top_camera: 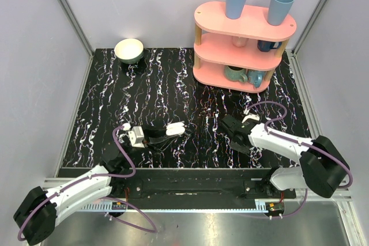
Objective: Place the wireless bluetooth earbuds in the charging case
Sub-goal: Pick up the right earbud from the center of the board.
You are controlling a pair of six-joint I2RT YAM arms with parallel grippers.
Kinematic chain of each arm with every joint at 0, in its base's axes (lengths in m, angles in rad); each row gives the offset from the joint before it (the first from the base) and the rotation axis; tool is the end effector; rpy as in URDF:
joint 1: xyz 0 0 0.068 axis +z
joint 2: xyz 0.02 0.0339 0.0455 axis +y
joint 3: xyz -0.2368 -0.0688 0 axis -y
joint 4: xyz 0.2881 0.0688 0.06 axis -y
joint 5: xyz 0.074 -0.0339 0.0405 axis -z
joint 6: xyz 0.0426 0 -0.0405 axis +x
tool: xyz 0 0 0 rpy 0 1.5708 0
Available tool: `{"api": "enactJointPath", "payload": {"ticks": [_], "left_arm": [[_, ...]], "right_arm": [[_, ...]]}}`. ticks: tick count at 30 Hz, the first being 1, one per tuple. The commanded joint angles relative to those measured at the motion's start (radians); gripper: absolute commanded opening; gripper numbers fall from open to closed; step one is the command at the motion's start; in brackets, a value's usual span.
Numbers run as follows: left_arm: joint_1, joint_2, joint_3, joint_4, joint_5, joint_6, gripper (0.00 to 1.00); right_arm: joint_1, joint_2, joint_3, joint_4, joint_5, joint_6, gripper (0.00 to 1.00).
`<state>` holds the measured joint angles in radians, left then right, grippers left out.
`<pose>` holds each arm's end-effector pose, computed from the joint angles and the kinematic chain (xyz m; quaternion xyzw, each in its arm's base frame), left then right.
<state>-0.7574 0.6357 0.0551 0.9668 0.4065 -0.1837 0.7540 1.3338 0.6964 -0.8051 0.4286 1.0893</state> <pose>0.1396 -0.1552 0.1888 0.3153 0.4771 -0.4688 0.6732 0.1915 0.1555 0.1086 0.1762 0.9592 -0.0784 0.2069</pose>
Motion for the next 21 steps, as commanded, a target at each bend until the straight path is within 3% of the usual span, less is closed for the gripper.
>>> {"api": "enactJointPath", "payload": {"ticks": [1,2,7,14,21], "left_arm": [[-0.002,-0.005,-0.003,0.076,-0.009,0.000,0.00],[-0.002,-0.005,-0.004,0.076,-0.011,0.000,0.00],[-0.002,-0.007,-0.008,0.082,-0.003,-0.007,0.00],[-0.002,-0.007,-0.008,0.082,-0.006,-0.007,0.00],[-0.002,0.001,-0.001,0.085,0.000,-0.007,0.00]], "right_arm": [[0.007,-0.047,-0.002,-0.083,0.052,0.089,0.32],[0.008,-0.045,0.003,-0.103,0.065,0.092,0.28],[0.008,-0.068,0.003,-0.131,0.075,0.126,0.28],[0.007,-0.073,0.012,-0.155,0.113,0.176,0.41],[0.005,-0.025,0.003,-0.138,0.119,0.262,0.41]]}}
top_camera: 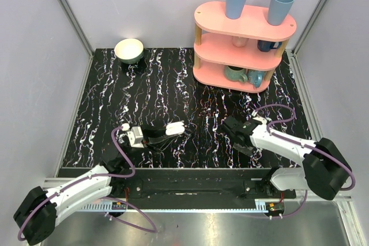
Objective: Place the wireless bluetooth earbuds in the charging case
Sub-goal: Pick up the right earbud from the center of the board.
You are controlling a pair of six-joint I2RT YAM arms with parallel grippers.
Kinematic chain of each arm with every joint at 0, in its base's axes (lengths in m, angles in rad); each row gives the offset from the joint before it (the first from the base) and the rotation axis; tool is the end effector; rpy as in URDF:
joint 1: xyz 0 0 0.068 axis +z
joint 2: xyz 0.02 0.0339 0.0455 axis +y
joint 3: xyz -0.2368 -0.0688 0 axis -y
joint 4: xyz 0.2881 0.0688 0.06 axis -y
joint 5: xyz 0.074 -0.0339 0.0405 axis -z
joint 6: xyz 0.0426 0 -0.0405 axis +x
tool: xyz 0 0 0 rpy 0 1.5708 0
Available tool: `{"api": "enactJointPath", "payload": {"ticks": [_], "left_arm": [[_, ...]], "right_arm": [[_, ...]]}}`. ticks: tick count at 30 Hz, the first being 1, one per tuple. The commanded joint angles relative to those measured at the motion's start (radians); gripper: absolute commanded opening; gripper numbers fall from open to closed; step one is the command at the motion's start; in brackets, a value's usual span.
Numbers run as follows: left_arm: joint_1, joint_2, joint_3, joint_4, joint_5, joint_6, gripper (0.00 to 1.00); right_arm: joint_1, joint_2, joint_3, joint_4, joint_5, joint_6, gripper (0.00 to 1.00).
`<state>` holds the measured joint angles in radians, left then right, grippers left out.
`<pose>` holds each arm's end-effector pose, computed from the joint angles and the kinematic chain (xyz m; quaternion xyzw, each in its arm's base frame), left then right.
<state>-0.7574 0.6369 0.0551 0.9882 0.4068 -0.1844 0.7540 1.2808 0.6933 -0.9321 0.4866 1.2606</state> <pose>0.1390 -0.1546 0.1909 0.3140 0.4689 -0.4701 0.6786 0.1821 0.1436 0.1192 0.2491 0.9377 -0.1076 0.2169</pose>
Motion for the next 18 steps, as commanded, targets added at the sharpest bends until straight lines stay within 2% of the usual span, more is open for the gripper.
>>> {"api": "enactJointPath", "payload": {"ticks": [1,10,18], "left_arm": [[-0.002,0.000,-0.001,0.063,0.001,-0.006,0.00],[-0.002,0.023,0.006,0.073,0.004,-0.006,0.00],[-0.002,0.032,0.011,0.079,0.009,-0.013,0.00]], "right_arm": [[0.007,0.032,-0.003,-0.005,0.061,0.097,0.40],[0.002,0.055,-0.003,0.015,0.090,0.118,0.38],[-0.001,0.101,0.021,0.012,0.095,0.091,0.31]]}}
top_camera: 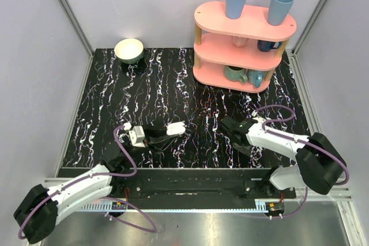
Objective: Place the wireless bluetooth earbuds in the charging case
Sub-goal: Pick up the right earbud from the center of the board.
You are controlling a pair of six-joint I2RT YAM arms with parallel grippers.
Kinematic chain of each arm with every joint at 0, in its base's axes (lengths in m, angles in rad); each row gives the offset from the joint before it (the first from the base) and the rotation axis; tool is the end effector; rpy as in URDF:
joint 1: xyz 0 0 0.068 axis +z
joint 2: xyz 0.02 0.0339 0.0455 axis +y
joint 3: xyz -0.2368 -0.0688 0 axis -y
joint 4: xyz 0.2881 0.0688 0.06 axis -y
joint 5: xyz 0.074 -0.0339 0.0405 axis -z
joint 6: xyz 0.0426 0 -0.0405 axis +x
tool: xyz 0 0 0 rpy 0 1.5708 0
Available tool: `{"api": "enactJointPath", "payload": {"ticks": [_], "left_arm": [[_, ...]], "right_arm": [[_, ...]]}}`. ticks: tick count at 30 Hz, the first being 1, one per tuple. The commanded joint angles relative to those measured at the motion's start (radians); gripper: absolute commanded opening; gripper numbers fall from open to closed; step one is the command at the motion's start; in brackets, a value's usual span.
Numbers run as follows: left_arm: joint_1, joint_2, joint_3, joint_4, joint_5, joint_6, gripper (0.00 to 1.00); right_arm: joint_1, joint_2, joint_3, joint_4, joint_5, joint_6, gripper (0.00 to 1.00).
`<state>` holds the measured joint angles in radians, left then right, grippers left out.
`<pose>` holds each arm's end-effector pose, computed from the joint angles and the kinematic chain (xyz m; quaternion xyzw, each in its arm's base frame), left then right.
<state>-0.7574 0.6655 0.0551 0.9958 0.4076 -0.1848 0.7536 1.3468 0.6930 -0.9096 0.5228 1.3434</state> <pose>0.1403 -0.1559 0.1863 0.3155 0.4774 -0.4694 0.6725 0.1848 0.1442 0.1059 0.2817 0.9240 -0.1258 0.2258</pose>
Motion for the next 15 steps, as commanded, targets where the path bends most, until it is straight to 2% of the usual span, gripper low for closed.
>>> {"api": "enactJointPath", "payload": {"ticks": [1,11,15], "left_arm": [[-0.002,0.002,0.011,0.072,0.008,-0.013,0.00],[-0.002,0.005,0.012,0.069,0.008,-0.013,0.00],[-0.002,0.006,0.014,0.070,0.010,-0.013,0.00]], "right_arm": [[0.001,0.040,0.025,-0.015,0.057,0.007,0.31],[0.000,0.103,0.056,-0.014,0.052,-0.038,0.26],[0.001,0.101,0.056,-0.002,0.051,-0.047,0.29]]}}
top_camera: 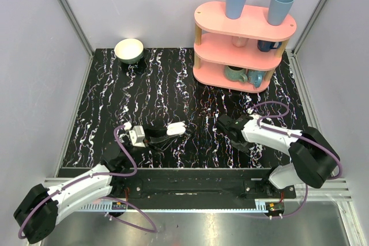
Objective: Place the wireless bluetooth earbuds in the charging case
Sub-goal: Pick up the right earbud from the center of the board.
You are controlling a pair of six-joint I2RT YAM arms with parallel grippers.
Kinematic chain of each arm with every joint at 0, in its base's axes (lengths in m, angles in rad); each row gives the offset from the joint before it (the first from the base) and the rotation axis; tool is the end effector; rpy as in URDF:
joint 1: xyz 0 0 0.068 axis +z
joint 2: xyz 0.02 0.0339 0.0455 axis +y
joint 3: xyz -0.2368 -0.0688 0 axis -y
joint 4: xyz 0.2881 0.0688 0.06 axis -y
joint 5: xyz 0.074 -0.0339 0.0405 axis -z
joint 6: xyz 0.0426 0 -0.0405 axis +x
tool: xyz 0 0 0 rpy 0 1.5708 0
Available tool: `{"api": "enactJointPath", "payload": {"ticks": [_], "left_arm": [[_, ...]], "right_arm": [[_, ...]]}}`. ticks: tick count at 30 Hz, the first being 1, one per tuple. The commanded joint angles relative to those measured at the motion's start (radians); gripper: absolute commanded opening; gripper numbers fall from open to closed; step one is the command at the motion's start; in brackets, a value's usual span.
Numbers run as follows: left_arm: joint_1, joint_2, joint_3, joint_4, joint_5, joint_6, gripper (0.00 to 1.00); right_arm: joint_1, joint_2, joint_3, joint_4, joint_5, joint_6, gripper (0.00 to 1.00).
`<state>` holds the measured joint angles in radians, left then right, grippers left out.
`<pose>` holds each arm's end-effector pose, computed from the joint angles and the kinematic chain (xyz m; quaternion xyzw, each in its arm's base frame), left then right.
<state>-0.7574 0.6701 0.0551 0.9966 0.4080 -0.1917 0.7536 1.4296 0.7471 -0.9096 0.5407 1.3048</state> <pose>0.1405 -0.1561 0.1855 0.3143 0.4799 -0.4716 0.6697 0.1942 0.1522 0.1023 0.2595 0.9280 -0.1465 0.2235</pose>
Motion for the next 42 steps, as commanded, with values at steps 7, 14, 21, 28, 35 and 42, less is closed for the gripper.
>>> {"api": "enactJointPath", "payload": {"ticks": [7,14,21,28,35,42], "left_arm": [[-0.002,0.008,0.015,0.070,0.009,-0.003,0.00],[-0.002,0.019,0.017,0.079,0.011,-0.003,0.00],[-0.002,0.014,0.012,0.079,0.006,-0.005,0.00],[-0.002,0.013,0.012,0.074,0.005,-0.005,0.00],[-0.002,0.008,0.011,0.071,0.005,-0.005,0.00],[-0.002,-0.001,0.011,0.059,0.002,0.001,0.00]], "right_arm": [[0.001,0.022,0.005,0.012,0.021,-0.032,0.39],[0.001,0.018,0.000,0.017,0.028,-0.030,0.38],[0.001,0.012,-0.003,0.017,0.033,-0.021,0.33],[0.001,0.015,-0.005,0.025,0.042,-0.018,0.26],[0.001,0.041,0.003,0.055,0.048,-0.036,0.25],[0.000,0.052,0.011,0.071,0.051,-0.053,0.26]]}}
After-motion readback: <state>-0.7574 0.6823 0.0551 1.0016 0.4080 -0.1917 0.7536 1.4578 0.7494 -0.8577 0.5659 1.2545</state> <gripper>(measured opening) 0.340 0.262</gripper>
